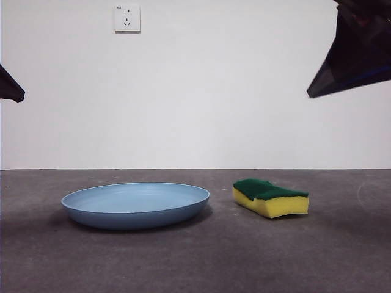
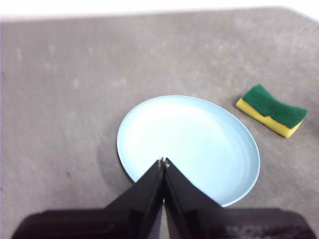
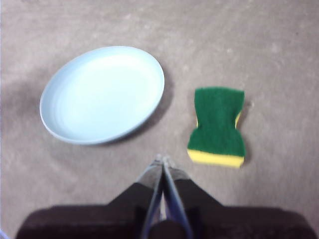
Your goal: Pick up the plate,pick up the cloth,clean the plate with the cloth
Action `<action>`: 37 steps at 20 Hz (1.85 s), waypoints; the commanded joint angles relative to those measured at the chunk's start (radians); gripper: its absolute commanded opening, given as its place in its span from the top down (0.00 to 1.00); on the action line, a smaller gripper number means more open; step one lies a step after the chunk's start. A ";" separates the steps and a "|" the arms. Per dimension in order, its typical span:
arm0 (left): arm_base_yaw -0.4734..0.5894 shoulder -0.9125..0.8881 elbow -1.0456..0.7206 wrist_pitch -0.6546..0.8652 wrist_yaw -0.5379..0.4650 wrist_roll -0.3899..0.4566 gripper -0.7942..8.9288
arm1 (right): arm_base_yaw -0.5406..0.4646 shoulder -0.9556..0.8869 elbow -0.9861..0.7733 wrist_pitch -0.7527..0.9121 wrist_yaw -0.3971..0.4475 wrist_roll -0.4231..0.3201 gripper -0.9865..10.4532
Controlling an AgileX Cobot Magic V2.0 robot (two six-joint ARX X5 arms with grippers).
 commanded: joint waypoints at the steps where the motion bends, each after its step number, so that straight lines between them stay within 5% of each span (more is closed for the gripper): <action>1: -0.004 0.005 0.001 0.017 -0.004 -0.043 0.92 | 0.000 -0.008 -0.004 0.008 0.004 0.006 0.91; 12: -0.002 -0.019 0.001 -0.017 -0.016 -0.018 0.92 | 0.000 -0.008 -0.004 0.008 0.003 0.006 0.91; 17: 0.084 -0.253 -0.058 0.002 -0.029 0.097 0.92 | 0.000 -0.008 -0.004 0.008 0.003 0.006 0.91; 24: 0.236 -0.549 -0.274 0.010 0.001 0.095 0.92 | 0.000 -0.008 -0.004 0.008 0.003 0.006 0.91; 37: 0.305 -0.586 -0.362 -0.048 -0.005 0.087 0.92 | 0.000 -0.009 -0.004 0.007 0.003 0.006 0.91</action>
